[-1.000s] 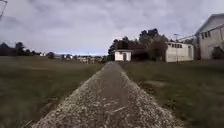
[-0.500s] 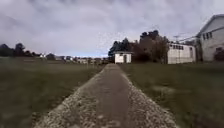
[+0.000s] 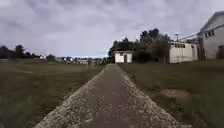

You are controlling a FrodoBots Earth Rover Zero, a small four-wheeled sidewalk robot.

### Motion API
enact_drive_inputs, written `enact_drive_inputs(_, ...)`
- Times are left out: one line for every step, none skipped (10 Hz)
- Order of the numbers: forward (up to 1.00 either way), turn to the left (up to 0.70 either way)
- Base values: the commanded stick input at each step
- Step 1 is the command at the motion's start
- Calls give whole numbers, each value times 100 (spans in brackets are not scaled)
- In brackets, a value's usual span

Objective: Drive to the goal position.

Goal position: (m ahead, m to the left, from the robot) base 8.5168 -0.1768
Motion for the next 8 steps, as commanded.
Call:
enact_drive_inputs(100,5)
enact_drive_inputs(100,2)
enact_drive_inputs(100,0)
enact_drive_inputs(100,-1)
enact_drive_inputs(100,0)
enact_drive_inputs(100,0)
enact_drive_inputs(100,-1)
enact_drive_inputs(100,-1)
